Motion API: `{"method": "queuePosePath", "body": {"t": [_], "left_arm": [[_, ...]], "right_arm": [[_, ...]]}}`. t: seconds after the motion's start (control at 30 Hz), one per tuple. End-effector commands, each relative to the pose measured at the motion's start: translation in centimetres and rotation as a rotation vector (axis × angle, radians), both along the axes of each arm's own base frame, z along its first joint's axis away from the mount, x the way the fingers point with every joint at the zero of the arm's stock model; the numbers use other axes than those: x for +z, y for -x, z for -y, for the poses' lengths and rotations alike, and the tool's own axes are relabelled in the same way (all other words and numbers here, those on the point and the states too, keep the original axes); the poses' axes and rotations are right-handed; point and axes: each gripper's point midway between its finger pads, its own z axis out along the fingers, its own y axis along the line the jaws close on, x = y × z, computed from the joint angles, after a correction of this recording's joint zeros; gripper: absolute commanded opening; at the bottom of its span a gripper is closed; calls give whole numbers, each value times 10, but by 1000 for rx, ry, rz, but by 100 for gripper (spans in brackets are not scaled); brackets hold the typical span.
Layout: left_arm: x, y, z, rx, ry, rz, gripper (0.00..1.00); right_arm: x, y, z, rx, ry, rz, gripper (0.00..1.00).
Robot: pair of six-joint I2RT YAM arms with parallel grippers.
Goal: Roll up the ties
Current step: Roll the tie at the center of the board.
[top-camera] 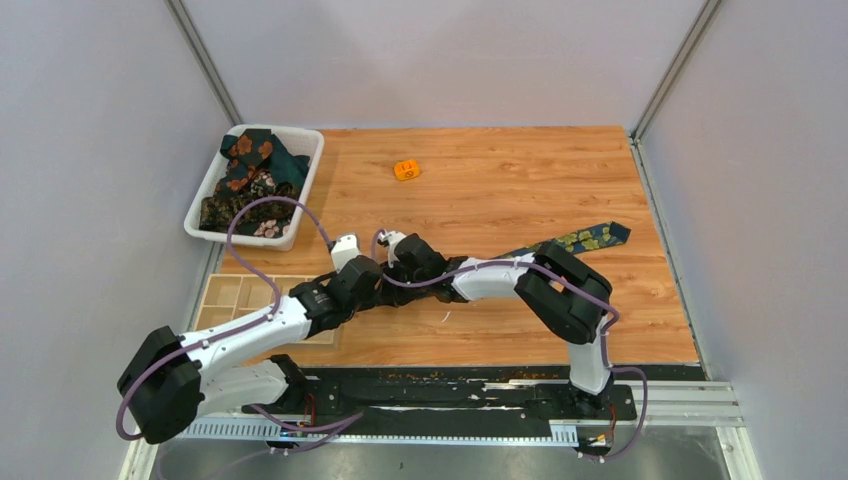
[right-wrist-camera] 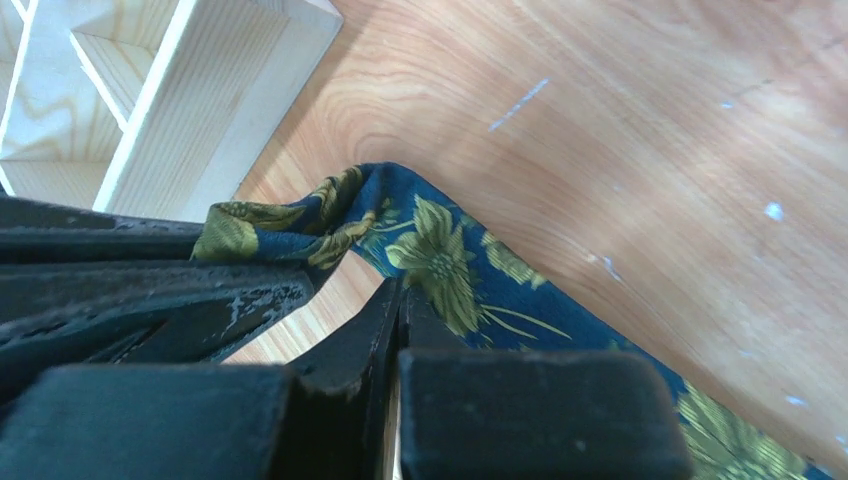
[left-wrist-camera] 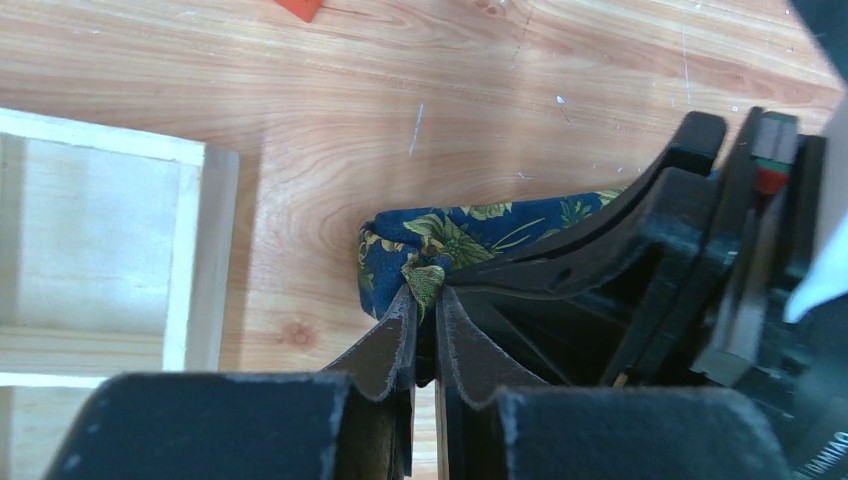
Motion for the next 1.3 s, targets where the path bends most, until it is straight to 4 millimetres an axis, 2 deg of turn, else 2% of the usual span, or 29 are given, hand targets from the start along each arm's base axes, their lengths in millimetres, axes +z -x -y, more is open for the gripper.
{"method": "queuePosePath", "body": {"t": [0.0, 0.23, 0.37, 0.53, 0.87, 0.97, 1.03, 1.2, 1.27], "left_arm": [[8, -11, 14, -24, 16, 17, 0], [2, -14, 22, -37, 8, -8, 0], [-2, -16, 25, -38, 12, -15, 0], [-8, -19, 31, -38, 16, -25, 0], [-16, -25, 43, -37, 44, -37, 6], [-17, -26, 44, -30, 58, -36, 12], [-16, -26, 45, -23, 70, -33, 20], [-13, -25, 48, -19, 120, -14, 48], [-10, -25, 48, -19, 125, -7, 52]], "right_arm": [[38, -9, 4, 19, -48, 97, 0], [51, -13, 25, -26, -33, 118, 0], [43, -23, 45, -83, 26, 125, 0], [39, -27, 63, -115, 45, 122, 0], [35, -14, 78, -122, 41, 95, 0], [33, -10, 80, -119, 35, 83, 0], [33, -8, 80, -119, 32, 79, 0], [37, -7, 80, -112, 21, 81, 0], [40, -7, 79, -110, 13, 82, 0]]}}
